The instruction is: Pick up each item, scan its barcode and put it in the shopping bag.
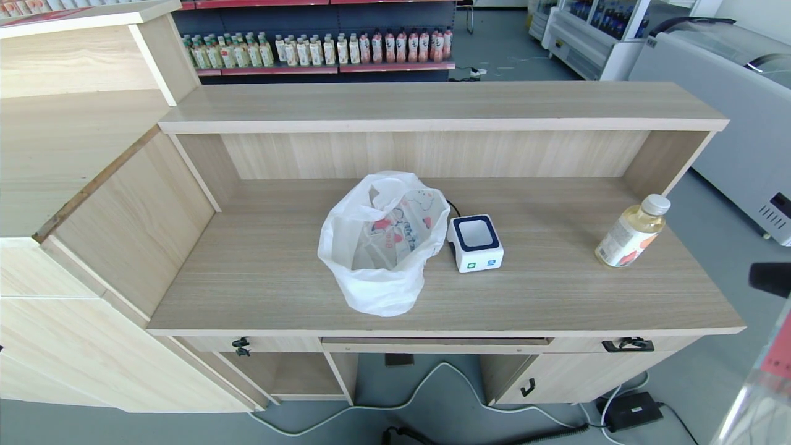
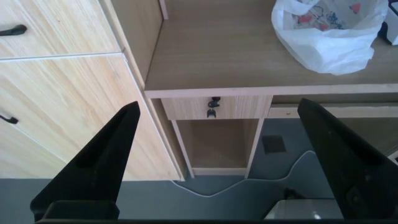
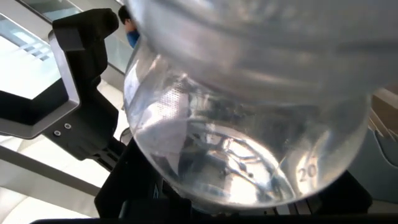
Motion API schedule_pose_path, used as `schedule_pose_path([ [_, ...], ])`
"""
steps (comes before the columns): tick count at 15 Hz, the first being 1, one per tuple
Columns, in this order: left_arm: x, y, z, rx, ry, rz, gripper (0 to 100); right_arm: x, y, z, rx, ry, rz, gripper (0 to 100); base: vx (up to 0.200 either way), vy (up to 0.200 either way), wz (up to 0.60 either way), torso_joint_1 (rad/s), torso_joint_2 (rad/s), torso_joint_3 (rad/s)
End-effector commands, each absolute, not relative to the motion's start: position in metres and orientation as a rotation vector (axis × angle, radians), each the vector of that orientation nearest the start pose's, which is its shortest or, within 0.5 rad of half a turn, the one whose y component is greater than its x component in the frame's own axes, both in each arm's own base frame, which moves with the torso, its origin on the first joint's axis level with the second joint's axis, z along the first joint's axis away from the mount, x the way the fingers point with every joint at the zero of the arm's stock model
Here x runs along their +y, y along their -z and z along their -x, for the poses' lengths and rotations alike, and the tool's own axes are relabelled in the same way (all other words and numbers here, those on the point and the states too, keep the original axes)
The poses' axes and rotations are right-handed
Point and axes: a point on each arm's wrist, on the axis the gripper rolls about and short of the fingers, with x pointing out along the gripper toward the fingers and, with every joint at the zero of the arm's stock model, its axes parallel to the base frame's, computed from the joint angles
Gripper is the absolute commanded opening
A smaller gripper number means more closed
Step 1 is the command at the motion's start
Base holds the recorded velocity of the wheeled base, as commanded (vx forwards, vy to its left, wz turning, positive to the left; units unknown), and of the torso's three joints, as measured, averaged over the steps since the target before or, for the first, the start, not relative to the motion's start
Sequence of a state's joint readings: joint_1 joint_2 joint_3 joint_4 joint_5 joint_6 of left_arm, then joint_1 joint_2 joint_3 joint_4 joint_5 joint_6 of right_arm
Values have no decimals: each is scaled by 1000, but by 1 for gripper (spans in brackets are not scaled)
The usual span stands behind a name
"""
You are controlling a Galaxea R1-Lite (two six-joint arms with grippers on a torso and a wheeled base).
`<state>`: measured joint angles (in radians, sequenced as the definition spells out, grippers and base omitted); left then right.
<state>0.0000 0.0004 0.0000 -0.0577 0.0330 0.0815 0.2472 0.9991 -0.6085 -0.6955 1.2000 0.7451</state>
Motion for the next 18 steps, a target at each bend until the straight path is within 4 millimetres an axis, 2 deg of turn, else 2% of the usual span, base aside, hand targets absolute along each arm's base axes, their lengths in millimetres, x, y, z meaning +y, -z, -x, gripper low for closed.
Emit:
schedule_pose_path([
  [1,1,-81,23,-57,-36,-80,100,48,-281,-105,255,-1458,-456,0,0,0,0,0,0,0],
  [4,1,-81,23,-57,-36,-80,100,47,-277,-106,265,-1444,-463,0,0,0,0,0,0,0],
  [7,1,-81,23,-57,-36,-80,100,31,-263,-123,225,-1271,-440,0,0,0,0,0,0,0],
  [9,1,-81,23,-57,-36,-80,100,12,-230,-146,150,-897,-358,0,0,0,0,0,0,0],
  [12,1,-81,23,-57,-36,-80,100,-9,-207,-175,137,-328,-160,0,0,0,0,0,0,0],
  [15,1,-81,23,-57,-38,-80,100,-16,-196,-175,173,-102,47,0,0,0,0,0,0,0],
  [18,1,-81,23,-57,-36,-80,100,-23,-188,-184,229,110,273,0,0,0,0,0,0,0],
])
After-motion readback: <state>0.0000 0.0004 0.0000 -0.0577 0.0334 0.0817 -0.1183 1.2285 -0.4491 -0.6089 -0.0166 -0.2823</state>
